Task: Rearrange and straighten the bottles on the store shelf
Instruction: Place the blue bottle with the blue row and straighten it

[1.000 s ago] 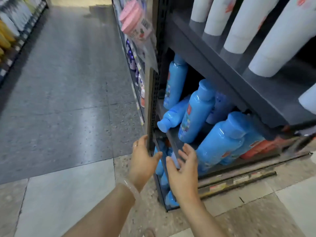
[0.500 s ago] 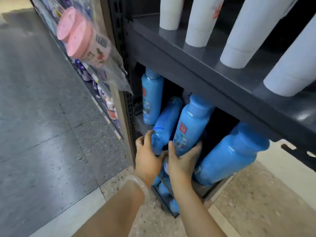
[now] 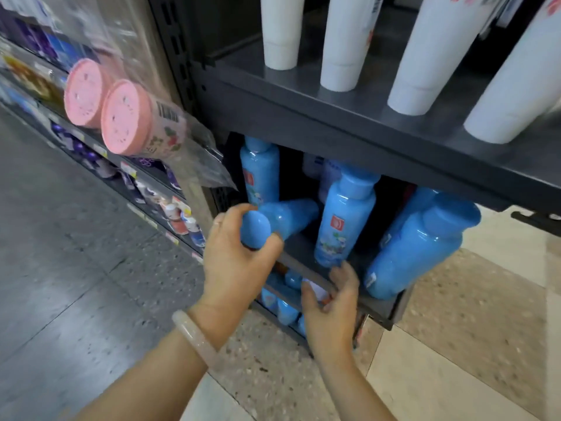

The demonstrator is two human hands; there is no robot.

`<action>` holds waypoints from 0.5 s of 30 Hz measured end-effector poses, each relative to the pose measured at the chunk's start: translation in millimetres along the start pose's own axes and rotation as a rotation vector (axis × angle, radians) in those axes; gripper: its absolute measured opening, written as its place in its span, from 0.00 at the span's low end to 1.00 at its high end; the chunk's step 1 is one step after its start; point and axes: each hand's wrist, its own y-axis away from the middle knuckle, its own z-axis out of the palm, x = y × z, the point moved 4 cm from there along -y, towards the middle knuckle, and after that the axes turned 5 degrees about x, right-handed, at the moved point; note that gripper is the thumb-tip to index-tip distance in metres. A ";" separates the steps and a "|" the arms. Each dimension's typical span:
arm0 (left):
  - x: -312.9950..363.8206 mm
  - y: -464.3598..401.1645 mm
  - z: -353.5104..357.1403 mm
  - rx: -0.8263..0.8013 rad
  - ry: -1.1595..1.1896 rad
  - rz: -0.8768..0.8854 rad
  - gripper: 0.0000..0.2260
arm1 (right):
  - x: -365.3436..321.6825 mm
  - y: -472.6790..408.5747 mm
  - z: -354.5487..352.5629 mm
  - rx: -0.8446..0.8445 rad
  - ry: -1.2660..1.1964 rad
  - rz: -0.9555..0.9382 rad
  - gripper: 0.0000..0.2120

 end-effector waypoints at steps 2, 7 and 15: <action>16.2 -20.4 -5.5 -0.006 0.006 0.080 0.20 | -13.8 12.1 8.0 -0.098 0.040 -0.093 0.35; 41.3 -45.4 9.0 -0.101 -0.004 0.216 0.26 | -50.6 -28.7 34.9 -0.163 0.139 -0.222 0.41; 19.8 -47.1 36.5 -0.213 0.255 0.174 0.28 | -69.2 -45.9 55.7 -0.052 0.228 -0.233 0.31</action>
